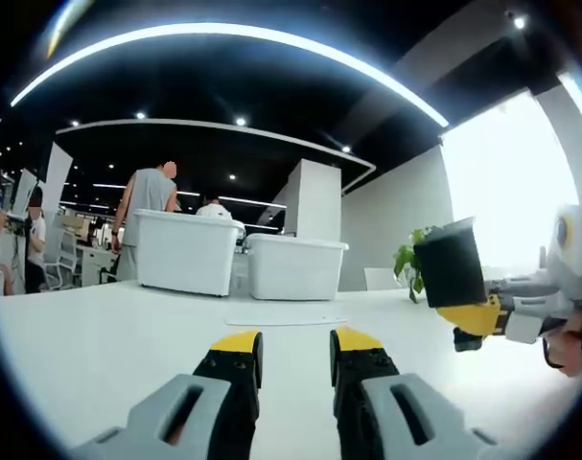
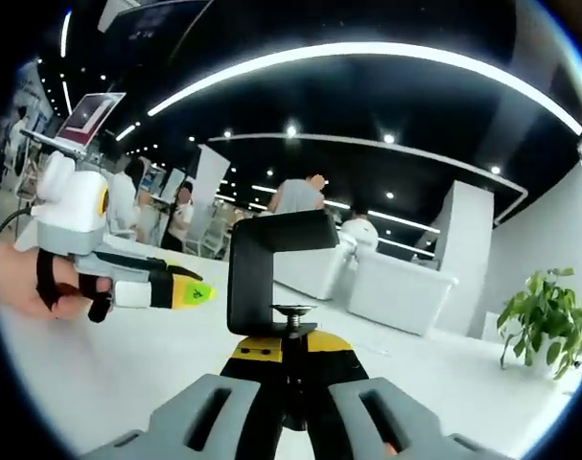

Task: Clamp the fixed fixture on the desktop, loosen the retaining clip, secure it to the edge of the desk, and tighten the retaining clip.

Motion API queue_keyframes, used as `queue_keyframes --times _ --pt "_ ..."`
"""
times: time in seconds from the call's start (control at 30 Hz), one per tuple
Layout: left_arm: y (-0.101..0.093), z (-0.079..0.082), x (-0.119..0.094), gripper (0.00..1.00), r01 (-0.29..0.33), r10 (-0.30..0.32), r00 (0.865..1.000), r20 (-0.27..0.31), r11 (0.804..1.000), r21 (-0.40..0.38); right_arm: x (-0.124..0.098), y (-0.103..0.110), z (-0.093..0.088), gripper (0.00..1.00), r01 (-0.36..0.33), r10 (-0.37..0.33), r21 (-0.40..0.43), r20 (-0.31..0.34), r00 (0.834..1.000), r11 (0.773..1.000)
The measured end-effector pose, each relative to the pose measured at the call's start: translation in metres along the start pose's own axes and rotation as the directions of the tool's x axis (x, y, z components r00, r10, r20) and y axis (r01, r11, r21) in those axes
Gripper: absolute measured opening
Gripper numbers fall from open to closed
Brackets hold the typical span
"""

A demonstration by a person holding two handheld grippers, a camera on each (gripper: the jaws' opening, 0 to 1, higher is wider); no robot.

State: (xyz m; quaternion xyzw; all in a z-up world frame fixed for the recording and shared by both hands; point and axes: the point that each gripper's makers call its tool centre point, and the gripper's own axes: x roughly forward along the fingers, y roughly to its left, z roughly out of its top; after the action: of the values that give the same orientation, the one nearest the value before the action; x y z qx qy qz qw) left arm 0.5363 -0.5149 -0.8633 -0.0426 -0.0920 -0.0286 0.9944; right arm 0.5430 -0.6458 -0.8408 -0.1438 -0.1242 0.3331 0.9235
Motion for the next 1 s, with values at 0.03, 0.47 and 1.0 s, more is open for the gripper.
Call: queue_keyframes --times 0.03,0.47,1.0 --pt "0.0 0.0 0.0 0.29 0.0 0.0 1.0 0.0 1.0 0.001 -0.001 0.0 0.002 0.03 -0.004 0.004 0.013 0.01 1.0 1.0" --pt "-0.001 -0.002 0.001 0.29 0.001 -0.001 1.0 -0.008 1.0 0.013 -0.005 0.009 0.019 0.04 -0.099 0.082 0.221 0.088 0.993 0.97" --pt "-0.001 -0.001 -0.001 0.29 0.006 -0.006 1.0 -0.005 1.0 0.015 -0.025 0.013 0.039 0.04 -0.137 0.106 0.281 0.123 0.987 0.95"
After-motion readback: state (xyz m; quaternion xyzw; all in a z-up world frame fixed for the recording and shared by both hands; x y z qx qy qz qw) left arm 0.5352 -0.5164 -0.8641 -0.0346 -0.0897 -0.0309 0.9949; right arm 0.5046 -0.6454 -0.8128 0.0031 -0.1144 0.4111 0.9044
